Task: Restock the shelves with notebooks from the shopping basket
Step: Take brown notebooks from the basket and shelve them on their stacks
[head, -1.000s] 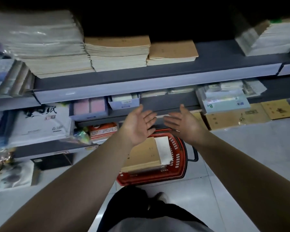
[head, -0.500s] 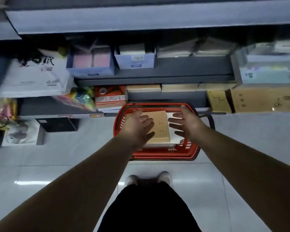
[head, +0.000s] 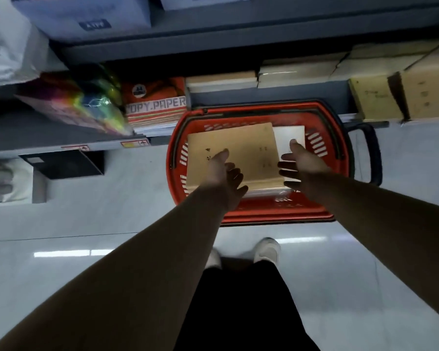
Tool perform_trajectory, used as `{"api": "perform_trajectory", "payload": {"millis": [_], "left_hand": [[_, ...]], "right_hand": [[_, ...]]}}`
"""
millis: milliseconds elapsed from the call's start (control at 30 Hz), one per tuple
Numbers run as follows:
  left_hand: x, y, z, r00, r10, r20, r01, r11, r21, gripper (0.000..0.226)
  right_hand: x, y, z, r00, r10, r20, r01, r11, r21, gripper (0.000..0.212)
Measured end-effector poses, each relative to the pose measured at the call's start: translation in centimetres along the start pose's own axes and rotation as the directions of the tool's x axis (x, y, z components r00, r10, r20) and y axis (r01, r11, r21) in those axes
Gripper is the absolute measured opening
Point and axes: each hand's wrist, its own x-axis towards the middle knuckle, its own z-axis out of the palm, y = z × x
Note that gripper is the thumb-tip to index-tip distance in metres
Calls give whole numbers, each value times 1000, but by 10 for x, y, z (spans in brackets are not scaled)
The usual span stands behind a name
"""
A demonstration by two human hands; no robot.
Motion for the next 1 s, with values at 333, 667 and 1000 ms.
{"api": "perform_trajectory", "payload": {"millis": [333, 667, 1000], "left_hand": [[56, -19, -41, 999, -26, -27, 23, 993, -113, 65], [66, -30, -53, 997, -72, 16, 73, 986, -149, 65], [71, -36, -50, 998, -56, 19, 59, 981, -186, 43]], "right_hand": [[48, 18, 17, 987, 15, -161, -34, 993, -117, 57], [69, 14, 32, 953, 9, -304, -117, 934, -338, 65], [63, 26, 23, 984, -62, -169, -4, 930, -367, 24]]}}
